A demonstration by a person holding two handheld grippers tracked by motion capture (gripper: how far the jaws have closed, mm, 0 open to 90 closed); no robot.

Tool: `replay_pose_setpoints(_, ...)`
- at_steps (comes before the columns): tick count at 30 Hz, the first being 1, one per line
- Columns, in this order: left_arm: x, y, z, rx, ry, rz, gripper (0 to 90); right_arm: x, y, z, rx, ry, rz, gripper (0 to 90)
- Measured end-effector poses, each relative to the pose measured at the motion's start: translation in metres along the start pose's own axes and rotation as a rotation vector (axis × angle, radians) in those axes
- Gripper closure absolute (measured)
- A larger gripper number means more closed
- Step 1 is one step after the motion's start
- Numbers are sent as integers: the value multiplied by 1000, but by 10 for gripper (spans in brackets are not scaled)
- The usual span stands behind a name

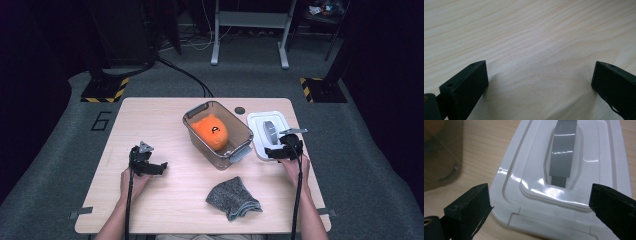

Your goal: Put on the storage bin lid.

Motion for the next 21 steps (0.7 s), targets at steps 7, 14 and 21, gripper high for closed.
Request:
replay_pose_setpoints(7, 0, 0, -1, 0, 0, -2, 5, -12, 16, -7, -14, -30, -7, 0)
replay_pose_setpoints(14, 0, 0, -1, 1, 0, -3, 4, -25, 30, -13, -40, -15, 8, 83)
replay_pose_setpoints(21, 0, 0, -1, 0, -1, -3, 5, -39, 35, -18, -21, -93, -5, 321)
Point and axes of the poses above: each handheld gripper's, and its own axes: x roughly backward along the jaws, y roughly out of its top, z roughly to its left, the point moved 7 cm from there along -x, roughly forward along the jaws, and after that the axes turned 1 degree about y, right-handed, at the moved point
